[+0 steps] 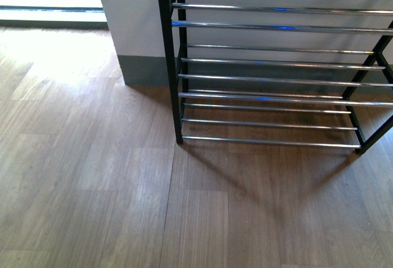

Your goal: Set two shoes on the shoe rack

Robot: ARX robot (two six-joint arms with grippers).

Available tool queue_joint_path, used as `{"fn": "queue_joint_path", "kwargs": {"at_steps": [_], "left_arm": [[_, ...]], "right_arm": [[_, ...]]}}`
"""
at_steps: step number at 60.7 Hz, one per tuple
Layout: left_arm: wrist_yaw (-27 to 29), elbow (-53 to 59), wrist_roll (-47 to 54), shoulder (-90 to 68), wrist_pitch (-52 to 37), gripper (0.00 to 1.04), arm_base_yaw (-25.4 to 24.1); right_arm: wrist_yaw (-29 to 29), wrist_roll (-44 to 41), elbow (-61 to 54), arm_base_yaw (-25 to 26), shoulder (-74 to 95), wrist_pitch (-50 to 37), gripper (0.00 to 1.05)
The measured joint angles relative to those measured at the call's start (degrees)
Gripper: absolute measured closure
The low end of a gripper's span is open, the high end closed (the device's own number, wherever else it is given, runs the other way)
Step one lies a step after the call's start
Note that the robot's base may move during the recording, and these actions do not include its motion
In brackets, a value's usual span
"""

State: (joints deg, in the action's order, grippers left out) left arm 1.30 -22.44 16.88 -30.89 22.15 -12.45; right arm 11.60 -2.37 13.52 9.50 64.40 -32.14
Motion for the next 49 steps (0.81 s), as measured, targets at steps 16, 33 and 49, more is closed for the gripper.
{"fn": "queue_joint_path", "kwargs": {"at_steps": [16, 33, 49], "left_arm": [[0.0, 0.0, 0.0, -0.2, 0.0, 1.03, 0.0], [0.0, 0.1, 0.0, -0.2, 0.0, 1.03, 0.0], [0.0, 0.1, 0.0, -0.2, 0.0, 1.03, 0.0]], "right_arm": [[0.0, 0.0, 0.0, 0.0, 0.1, 0.0, 1.03], [-0.2, 0.0, 0.0, 0.0, 0.1, 0.0, 1.03], [-0.3, -0.2, -0.1, 0.0, 0.1, 0.1, 1.03]]}}
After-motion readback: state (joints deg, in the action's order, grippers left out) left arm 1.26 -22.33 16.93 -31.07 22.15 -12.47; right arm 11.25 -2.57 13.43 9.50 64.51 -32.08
